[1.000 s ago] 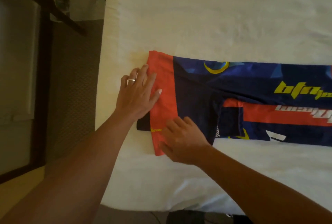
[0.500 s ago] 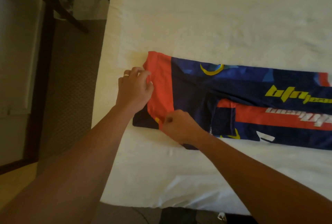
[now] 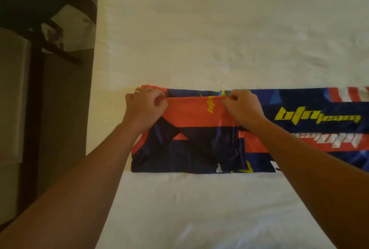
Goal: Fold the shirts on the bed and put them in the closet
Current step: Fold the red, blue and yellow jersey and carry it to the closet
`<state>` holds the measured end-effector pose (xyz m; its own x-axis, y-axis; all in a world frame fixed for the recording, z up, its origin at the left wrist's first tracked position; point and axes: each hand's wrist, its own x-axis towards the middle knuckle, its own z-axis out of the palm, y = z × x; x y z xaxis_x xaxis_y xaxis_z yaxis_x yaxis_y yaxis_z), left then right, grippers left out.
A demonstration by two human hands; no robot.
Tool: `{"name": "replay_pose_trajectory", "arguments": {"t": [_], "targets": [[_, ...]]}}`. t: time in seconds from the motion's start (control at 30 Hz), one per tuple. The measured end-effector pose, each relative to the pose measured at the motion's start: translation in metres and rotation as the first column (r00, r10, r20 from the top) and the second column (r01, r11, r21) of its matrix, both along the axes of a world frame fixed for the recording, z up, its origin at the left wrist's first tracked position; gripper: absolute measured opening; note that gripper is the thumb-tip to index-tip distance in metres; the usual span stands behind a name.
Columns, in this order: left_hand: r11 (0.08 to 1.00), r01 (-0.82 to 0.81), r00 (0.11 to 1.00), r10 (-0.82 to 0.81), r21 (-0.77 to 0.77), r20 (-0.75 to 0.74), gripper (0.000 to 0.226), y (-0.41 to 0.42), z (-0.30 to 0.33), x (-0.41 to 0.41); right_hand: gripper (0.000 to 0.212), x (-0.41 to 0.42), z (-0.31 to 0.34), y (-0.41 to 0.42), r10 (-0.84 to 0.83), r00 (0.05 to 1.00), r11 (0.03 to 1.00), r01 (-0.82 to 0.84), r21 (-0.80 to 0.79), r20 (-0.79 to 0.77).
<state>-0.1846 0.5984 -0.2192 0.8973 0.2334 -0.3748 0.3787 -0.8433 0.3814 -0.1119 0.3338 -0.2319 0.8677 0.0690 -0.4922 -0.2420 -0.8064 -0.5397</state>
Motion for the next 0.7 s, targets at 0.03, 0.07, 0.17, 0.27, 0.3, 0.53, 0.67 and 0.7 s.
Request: {"name": "replay_pose_trajectory", "arguments": {"t": [0.03,0.07,0.17,0.27,0.3,0.53,0.67,0.7], "targets": [[1.000,0.010,1.000,-0.010,0.022,0.001,0.036,0.001,-0.001,0.002,0.023,0.002,-0.001,-0.003,0.009,1.000,1.000,-0.009,-0.019,0.004],[0.999,0.018,1.000,-0.018,0.045,0.006,0.029,0.002,-0.003,0.003,0.024,0.003,-0.003,-0.005,0.022,1.000,0.999,-0.021,-0.033,0.010],[0.996,0.018,0.999,-0.021,0.089,0.040,0.019,0.003,-0.006,0.010,0.025,0.006,-0.007,-0.013,0.049,0.998,0.998,-0.046,-0.049,0.049],[0.995,-0.010,0.998,0.004,0.098,0.067,0.021,0.003,-0.010,0.017,0.024,0.011,-0.010,-0.017,0.069,0.994,0.996,-0.064,-0.066,0.083],[0.995,-0.023,0.997,0.016,0.097,0.071,0.022,0.004,-0.011,0.018,0.024,0.013,-0.011,-0.017,0.077,0.993,0.995,-0.071,-0.068,0.086],[0.988,-0.035,0.993,0.017,0.154,0.117,0.019,0.003,-0.019,0.020,0.021,0.019,-0.027,-0.023,0.044,0.991,0.997,-0.035,-0.074,0.128],[0.950,-0.133,0.966,0.061,0.282,0.251,0.029,-0.012,-0.019,0.010,0.033,0.001,-0.028,-0.025,0.007,0.944,0.996,0.022,-0.084,0.330],[0.952,-0.145,0.959,0.068,0.271,0.274,0.033,-0.018,-0.018,0.006,0.034,-0.008,-0.028,-0.024,0.044,0.923,0.995,-0.007,-0.098,0.383]]}}
